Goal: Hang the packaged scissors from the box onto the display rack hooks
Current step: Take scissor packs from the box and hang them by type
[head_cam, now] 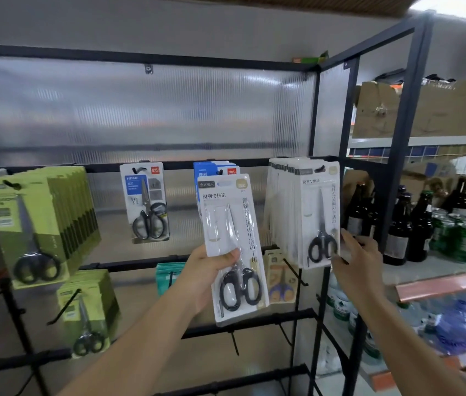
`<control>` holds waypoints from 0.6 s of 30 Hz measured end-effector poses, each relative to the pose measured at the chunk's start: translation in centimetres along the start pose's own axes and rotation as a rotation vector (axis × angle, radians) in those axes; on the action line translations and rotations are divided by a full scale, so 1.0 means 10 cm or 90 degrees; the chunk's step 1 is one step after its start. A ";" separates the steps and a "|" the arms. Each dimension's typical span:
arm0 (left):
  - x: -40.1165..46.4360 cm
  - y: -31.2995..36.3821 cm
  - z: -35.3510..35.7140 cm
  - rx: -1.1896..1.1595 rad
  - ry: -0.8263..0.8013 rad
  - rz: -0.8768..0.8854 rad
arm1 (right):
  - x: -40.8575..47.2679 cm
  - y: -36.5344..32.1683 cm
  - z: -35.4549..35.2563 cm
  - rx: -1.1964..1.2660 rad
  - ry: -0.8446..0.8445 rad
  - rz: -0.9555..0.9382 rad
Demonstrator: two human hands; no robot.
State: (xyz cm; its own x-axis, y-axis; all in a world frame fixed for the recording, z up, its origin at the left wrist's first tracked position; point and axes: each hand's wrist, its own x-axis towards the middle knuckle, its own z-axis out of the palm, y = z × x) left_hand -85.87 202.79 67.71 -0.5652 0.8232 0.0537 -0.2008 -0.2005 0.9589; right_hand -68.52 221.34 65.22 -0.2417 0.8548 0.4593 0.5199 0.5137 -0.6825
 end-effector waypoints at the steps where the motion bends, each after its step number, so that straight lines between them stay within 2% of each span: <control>1: 0.01 0.00 0.01 0.004 -0.006 0.006 | -0.06 -0.08 0.02 0.065 -0.001 -0.043; 3: 0.02 0.02 0.07 0.004 -0.031 0.013 | -0.19 -0.30 0.02 0.219 -0.101 -0.135; 5: 0.04 0.03 0.20 0.016 -0.063 0.045 | -0.28 -0.51 0.01 0.355 -0.274 -0.188; 7: 0.08 0.05 0.36 0.029 -0.081 0.101 | -0.30 -0.62 0.03 0.405 -0.351 -0.233; 9: 0.13 0.08 0.49 0.108 -0.054 0.153 | -0.25 -0.65 -0.01 0.381 -0.287 -0.226; 10: 0.17 0.11 0.54 0.215 -0.023 0.182 | -0.20 -0.64 -0.05 0.370 -0.239 -0.200; 13: 0.26 0.17 0.56 0.659 0.036 0.312 | 0.04 -0.48 -0.23 0.433 -0.150 -0.143; 15: 0.30 0.19 0.56 0.889 0.026 0.434 | 0.20 -0.35 -0.36 0.389 -0.131 -0.131; 18: 0.33 0.20 0.54 1.031 0.024 0.554 | 0.39 -0.19 -0.41 0.224 -0.163 -0.046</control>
State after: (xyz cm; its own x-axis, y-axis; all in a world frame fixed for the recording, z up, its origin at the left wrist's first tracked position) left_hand -83.80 208.04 71.33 -0.0946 0.7632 0.6393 0.9874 0.1536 -0.0372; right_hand -67.11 223.36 70.62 -0.4852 0.7836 0.3880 0.1938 0.5291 -0.8261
